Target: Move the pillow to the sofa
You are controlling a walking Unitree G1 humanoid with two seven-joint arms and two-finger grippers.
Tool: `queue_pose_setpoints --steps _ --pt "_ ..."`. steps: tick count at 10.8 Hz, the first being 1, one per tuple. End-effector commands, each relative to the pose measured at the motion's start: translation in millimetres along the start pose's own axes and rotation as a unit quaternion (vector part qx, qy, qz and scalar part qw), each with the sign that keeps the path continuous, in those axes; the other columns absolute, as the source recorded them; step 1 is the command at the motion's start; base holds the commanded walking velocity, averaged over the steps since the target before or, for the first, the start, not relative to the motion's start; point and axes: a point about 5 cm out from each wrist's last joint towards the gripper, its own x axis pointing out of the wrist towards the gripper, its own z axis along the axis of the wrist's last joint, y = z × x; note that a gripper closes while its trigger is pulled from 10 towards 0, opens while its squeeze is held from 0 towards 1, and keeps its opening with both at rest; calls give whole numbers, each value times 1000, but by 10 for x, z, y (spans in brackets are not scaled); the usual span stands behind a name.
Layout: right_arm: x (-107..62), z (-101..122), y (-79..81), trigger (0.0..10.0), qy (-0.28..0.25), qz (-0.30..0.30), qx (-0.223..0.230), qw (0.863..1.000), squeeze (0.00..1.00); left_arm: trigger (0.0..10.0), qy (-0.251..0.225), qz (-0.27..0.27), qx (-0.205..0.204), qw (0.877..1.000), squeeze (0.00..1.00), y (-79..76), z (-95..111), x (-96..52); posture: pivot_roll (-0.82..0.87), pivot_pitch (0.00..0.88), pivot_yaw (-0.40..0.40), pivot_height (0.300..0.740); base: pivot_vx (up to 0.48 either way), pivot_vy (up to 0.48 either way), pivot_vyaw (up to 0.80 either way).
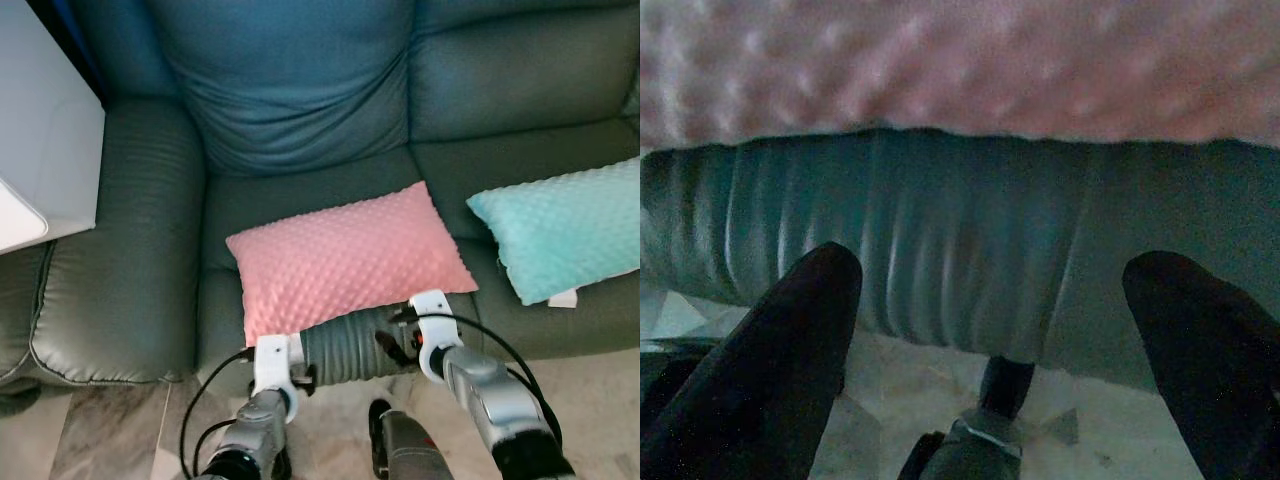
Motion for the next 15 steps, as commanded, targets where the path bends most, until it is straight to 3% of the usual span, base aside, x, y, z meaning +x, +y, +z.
queue_pose_setpoints --steps 1,5,10,15 --pt "6 -85 17 10000 10 5 9 1000 0 10000 3 25 -14 1000 0 88 -50 -3 -250 440 94 740 0 0 0" --pt "-26 -93 -35 10000 0 -4 8 1000 0 10000 -41 52 -52 996 0 49 241 49 -259 447 103 740 0 0 0" --pt "-17 -9 -38 10000 -21 -12 8 1000 0 10000 -55 81 -86 992 0 88 391 68 -274 443 104 740 0 0 0" --pt "-31 56 -82 10000 -47 -32 8 998 0 10000 -91 125 -59 986 0 132 725 79 -284 445 107 740 0 0 0"
